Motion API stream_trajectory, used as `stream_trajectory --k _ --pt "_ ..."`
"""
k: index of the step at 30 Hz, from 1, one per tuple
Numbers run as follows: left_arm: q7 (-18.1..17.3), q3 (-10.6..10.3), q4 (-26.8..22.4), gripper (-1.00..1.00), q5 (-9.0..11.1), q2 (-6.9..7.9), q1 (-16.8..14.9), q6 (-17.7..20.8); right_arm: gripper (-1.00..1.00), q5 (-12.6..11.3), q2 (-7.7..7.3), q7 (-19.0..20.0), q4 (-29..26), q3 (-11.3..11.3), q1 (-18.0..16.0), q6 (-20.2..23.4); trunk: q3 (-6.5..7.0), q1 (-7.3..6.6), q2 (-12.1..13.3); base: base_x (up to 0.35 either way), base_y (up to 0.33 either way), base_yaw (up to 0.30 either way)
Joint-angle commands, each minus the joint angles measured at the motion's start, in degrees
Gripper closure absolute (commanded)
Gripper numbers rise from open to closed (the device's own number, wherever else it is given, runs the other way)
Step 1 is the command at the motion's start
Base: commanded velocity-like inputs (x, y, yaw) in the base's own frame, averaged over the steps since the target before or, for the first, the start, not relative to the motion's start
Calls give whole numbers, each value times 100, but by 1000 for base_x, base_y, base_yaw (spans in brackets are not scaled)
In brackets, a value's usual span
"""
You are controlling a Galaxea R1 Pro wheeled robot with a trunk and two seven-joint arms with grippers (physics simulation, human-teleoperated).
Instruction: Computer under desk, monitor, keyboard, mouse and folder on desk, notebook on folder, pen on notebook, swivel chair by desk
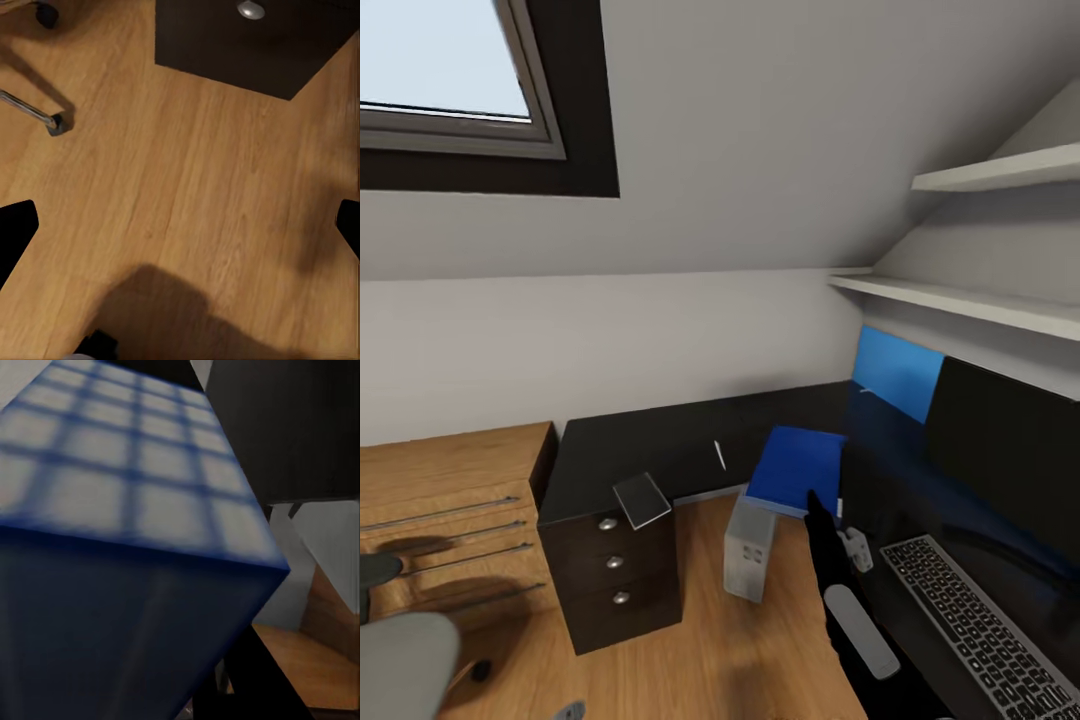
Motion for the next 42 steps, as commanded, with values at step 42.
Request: stream_trajectory --k 42 --pt "-7 -28 1242 -100 -134 75 -4 -2098 100 -41 44 211 -34 -29 -11 -118 -43 1 -8 147 0 -55"
